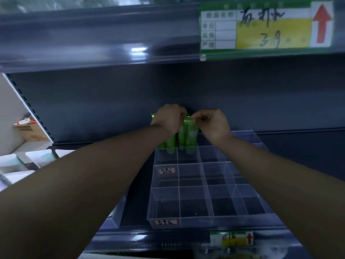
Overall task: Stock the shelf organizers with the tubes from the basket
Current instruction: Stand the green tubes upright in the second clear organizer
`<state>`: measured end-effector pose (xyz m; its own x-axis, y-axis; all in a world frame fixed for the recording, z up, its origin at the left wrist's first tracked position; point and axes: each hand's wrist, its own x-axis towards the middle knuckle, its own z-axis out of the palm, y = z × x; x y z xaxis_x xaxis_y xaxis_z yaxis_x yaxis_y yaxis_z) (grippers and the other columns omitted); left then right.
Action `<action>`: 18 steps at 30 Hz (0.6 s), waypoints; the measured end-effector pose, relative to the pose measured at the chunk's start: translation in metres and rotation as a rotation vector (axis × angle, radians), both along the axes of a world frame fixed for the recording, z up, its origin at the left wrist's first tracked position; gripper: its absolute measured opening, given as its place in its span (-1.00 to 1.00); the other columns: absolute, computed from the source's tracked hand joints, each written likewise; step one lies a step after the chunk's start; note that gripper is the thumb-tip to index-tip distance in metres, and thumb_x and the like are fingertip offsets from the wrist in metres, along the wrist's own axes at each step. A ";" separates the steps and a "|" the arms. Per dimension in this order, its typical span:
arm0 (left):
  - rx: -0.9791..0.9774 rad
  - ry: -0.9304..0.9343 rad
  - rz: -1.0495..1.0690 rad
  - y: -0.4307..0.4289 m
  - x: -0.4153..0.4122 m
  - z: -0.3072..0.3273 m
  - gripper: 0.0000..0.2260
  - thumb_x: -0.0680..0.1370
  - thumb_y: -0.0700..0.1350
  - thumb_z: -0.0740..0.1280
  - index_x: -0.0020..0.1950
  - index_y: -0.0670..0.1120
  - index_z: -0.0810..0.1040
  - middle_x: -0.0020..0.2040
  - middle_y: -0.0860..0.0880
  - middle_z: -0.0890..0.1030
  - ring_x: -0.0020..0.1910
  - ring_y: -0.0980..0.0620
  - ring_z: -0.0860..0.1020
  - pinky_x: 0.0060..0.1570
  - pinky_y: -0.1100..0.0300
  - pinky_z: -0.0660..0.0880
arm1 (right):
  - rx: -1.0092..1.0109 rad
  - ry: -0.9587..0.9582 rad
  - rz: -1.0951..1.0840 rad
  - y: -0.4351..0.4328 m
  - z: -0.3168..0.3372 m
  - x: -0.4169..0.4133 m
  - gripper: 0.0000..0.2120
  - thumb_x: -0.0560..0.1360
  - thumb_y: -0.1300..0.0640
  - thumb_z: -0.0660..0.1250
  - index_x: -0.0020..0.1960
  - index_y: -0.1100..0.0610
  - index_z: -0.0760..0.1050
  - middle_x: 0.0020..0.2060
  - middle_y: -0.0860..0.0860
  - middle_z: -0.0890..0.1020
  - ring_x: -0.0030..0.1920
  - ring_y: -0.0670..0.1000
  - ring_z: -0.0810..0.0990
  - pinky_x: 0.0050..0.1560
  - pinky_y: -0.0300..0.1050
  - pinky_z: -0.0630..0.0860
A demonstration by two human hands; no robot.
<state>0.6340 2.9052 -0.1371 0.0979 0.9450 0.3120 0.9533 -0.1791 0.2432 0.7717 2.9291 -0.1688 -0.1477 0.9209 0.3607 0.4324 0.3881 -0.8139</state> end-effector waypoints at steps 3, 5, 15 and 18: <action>0.011 0.013 0.013 0.001 0.001 -0.002 -0.73 0.57 -0.23 0.13 0.13 -0.13 0.59 0.10 -0.14 0.60 0.07 -0.12 0.53 0.04 0.04 0.48 | 0.000 -0.010 -0.007 0.000 0.000 -0.001 -0.78 0.52 0.35 0.22 -0.01 0.21 0.64 -0.10 0.02 0.64 -0.08 -0.10 0.56 -0.19 -0.58 0.37; 0.000 0.011 0.022 0.001 0.001 -0.002 -0.72 0.57 -0.26 0.13 0.14 -0.13 0.58 0.10 -0.14 0.61 0.06 -0.11 0.54 0.04 0.03 0.48 | -0.010 -0.017 -0.002 -0.001 0.001 -0.002 -0.76 0.53 0.34 0.20 0.02 0.22 0.63 -0.03 0.07 0.66 -0.03 -0.06 0.58 -0.07 -0.45 0.42; 0.016 0.101 -0.022 -0.011 -0.005 -0.001 -0.61 0.53 -0.28 0.18 0.36 -0.10 0.41 0.25 -0.19 0.50 0.18 -0.18 0.48 0.15 0.03 0.43 | 0.019 -0.237 -0.010 -0.024 0.009 -0.005 -0.57 0.48 0.36 0.19 0.33 0.15 0.43 0.25 0.13 0.50 0.21 0.10 0.50 0.11 -0.33 0.30; 0.045 0.196 -0.051 -0.022 -0.007 -0.002 -0.57 0.54 -0.23 0.18 0.42 -0.10 0.30 0.37 -0.14 0.40 0.31 -0.15 0.38 0.30 0.06 0.32 | 0.068 -0.367 0.019 -0.040 0.012 -0.004 -0.51 0.47 0.31 0.24 0.39 0.16 0.34 0.32 0.15 0.39 0.29 0.13 0.41 0.24 -0.24 0.28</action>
